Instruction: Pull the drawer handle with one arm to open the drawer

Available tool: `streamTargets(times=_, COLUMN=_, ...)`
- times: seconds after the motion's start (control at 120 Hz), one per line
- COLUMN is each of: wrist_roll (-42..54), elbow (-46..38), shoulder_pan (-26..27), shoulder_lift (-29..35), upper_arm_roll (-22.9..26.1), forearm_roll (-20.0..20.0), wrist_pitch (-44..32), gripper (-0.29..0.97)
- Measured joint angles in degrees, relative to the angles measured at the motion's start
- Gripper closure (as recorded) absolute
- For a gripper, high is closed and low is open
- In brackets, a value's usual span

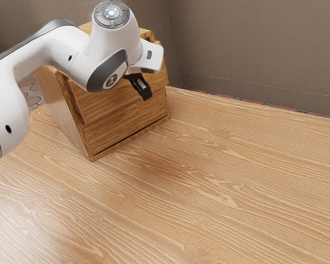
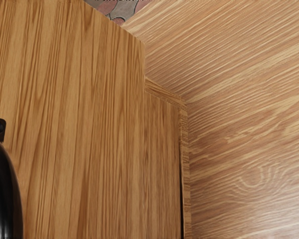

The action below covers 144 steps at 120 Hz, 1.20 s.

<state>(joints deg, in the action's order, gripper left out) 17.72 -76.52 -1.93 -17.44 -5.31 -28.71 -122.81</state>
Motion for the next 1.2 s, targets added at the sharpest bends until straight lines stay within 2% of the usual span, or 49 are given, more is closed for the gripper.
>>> streamTargets(times=0.033, wrist_roll=-0.3, elbow=-0.5, shoulder_pan=0.3, shoulder_lift=0.5, upper_arm_roll=0.0, forearm_roll=-0.1, wrist_pitch=0.1, gripper=0.08)
streamTargets(times=0.108, wrist_roll=-1.3, elbow=-1.3, shoulder_pan=0.8, shoulder_lift=1.4, upper_arm_roll=0.0, forearm_roll=-0.7, wrist_pitch=0.3, gripper=0.41)
streamTargets(times=0.15, wrist_roll=-2.0, elbow=-1.5, shoulder_pan=0.9, shoulder_lift=1.8, upper_arm_roll=0.0, forearm_roll=-1.3, wrist_pitch=0.3, gripper=0.52)
streamTargets(times=0.208, wrist_roll=-2.9, elbow=-1.9, shoulder_pan=1.1, shoulder_lift=2.0, upper_arm_roll=-0.1, forearm_roll=-1.4, wrist_pitch=0.5, gripper=0.36)
streamTargets(times=0.283, wrist_roll=-3.4, elbow=-1.9, shoulder_pan=1.5, shoulder_lift=2.3, upper_arm_roll=-0.1, forearm_roll=-0.8, wrist_pitch=0.8, gripper=0.23)
streamTargets(times=0.458, wrist_roll=-4.1, elbow=-1.4, shoulder_pan=1.4, shoulder_lift=3.1, upper_arm_roll=-0.2, forearm_roll=-0.7, wrist_pitch=1.6, gripper=0.08)
streamTargets(times=1.0, wrist_roll=-5.2, elbow=-0.8, shoulder_pan=-0.7, shoulder_lift=1.0, upper_arm_roll=-0.3, forearm_roll=-3.0, wrist_pitch=0.7, gripper=-0.02)
streamTargets(times=1.2, wrist_roll=-5.7, elbow=-1.0, shoulder_pan=-0.8, shoulder_lift=0.6, upper_arm_roll=-0.3, forearm_roll=-2.7, wrist_pitch=-0.1, gripper=0.00)
